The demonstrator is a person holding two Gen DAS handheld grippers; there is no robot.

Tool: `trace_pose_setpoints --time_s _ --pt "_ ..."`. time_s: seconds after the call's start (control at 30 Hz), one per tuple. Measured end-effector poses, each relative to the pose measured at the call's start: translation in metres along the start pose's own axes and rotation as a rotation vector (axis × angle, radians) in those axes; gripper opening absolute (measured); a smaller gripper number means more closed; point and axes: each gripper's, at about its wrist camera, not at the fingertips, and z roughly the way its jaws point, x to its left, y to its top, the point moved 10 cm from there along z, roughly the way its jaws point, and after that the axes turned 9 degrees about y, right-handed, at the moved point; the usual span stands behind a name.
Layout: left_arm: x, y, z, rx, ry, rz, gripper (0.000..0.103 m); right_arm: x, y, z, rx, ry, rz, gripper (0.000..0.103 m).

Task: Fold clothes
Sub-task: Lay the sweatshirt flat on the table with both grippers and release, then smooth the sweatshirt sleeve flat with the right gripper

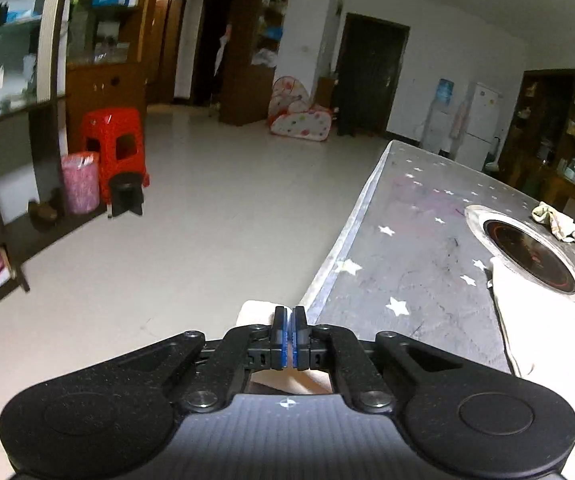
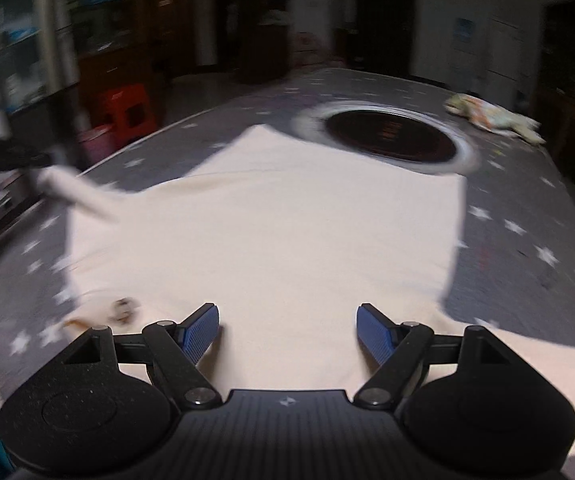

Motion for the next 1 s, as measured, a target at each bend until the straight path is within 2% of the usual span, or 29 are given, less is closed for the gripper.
trace_pose_setpoints --time_s 0.13,0.3,0.4,0.47,0.6,0.67,0.77,0.87,1.0 --pt "0.006 -0.001 0.003 0.014 0.045 0.034 0.005 0.027 -0.015 0.002 0.064 0.044 -0.097 0.078" --pt "0.012 0.000 0.002 0.025 0.067 0.017 0.015 0.029 -0.024 -0.012 0.054 0.053 -0.079 0.078" --pt "0.004 0.007 -0.005 -0.001 0.054 0.027 0.020 0.008 -0.022 -0.032 0.006 0.023 -0.007 0.077" --pt "-0.010 0.006 -0.010 -0.003 0.009 0.044 0.021 -0.011 -0.020 -0.046 -0.035 -0.011 0.047 0.077" --pt "-0.051 0.000 -0.026 -0.005 -0.106 0.110 0.022 -0.061 -0.027 -0.065 -0.079 -0.131 0.157 0.076" --pt "-0.070 0.000 -0.033 -0.008 -0.158 0.138 0.026 -0.088 -0.036 -0.072 -0.083 -0.154 0.268 0.076" --pt "-0.110 -0.006 -0.048 -0.005 -0.266 0.200 0.029 -0.101 -0.043 -0.082 -0.110 -0.175 0.305 0.075" --pt "-0.167 -0.028 -0.066 0.022 -0.420 0.307 0.030 -0.114 -0.055 -0.081 -0.094 -0.215 0.328 0.075" --pt "-0.218 -0.070 -0.085 0.054 -0.542 0.465 0.030 -0.128 -0.072 -0.077 -0.064 -0.248 0.366 0.074"
